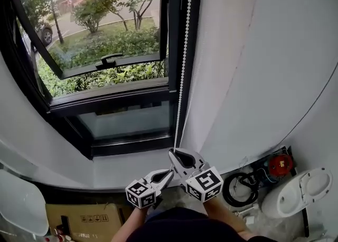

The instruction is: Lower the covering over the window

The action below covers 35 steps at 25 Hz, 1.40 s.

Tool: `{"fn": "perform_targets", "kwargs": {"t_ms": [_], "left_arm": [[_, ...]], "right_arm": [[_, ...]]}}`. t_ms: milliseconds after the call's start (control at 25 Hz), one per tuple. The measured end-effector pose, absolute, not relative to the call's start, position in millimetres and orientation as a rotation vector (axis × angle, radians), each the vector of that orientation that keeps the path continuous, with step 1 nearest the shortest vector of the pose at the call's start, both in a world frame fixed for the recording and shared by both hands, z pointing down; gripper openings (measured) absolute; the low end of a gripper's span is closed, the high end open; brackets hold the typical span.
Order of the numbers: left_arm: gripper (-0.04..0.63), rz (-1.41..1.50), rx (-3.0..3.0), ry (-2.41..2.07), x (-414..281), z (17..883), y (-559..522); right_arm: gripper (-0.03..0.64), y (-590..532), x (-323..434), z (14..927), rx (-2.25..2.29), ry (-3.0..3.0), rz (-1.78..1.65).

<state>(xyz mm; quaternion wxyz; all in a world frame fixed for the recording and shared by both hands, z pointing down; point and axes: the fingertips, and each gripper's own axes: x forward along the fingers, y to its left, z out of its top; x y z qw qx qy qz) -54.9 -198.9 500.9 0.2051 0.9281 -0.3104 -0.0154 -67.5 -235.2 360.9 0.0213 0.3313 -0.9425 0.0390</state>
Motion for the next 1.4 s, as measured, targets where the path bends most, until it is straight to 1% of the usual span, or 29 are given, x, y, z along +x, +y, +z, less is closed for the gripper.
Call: {"fn": "perform_targets", "kwargs": {"t_ms": [80,200,360,600,760,960,1120,1320,1360,1400], "left_arm": [[0.012,-0.039,2.576,-0.839,-59.1,499.1,-198.6],[0.012,0.074,2.609,-0.801,-61.3,513.1,-190.5],[0.012,0.074,2.634,-0.751,-84.0,533.7,-182.3],[0.014,0.166,2.64,-0.666,-102.2,556.3,-169.0],[0.014,0.139,2.644,-0.645,-102.2,551.1,-170.4],[0.014,0.134,2.666,-0.625,-104.4,546.7,-167.1],[0.014,0.07,2.692,-0.641,-110.4,533.2,-169.2],[0.015,0.007,2.719,-0.653,-122.8,526.9,-166.8],[0.025,-0.024,2.741,-0.628,-121.3,519.1,-163.6],[0.072,-0.064,2.762,-0.6,-119.2,509.3,-160.8]], "right_arm": [[0.014,-238.3,-72.7,366.7,1.026,-2.881,0.119],[0.014,-238.5,-82.6,387.2,1.008,-2.804,0.138],[0.014,-229.4,-91.6,405.9,1.058,-2.819,0.224],[0.014,-217.7,-88.5,436.4,1.13,-2.72,0.258],[0.014,-224.4,-91.3,433.9,1.143,-2.751,0.264],[0.014,-221.6,-103.1,449.4,1.113,-2.653,0.133],[0.014,-217.3,-113.1,472.4,1.021,-2.649,0.263],[0.014,-212.8,-124.0,488.0,0.931,-2.61,0.238],[0.014,-212.1,-123.2,489.2,0.919,-2.609,0.243],[0.014,-212.1,-121.2,489.7,0.913,-2.609,0.242]]}}
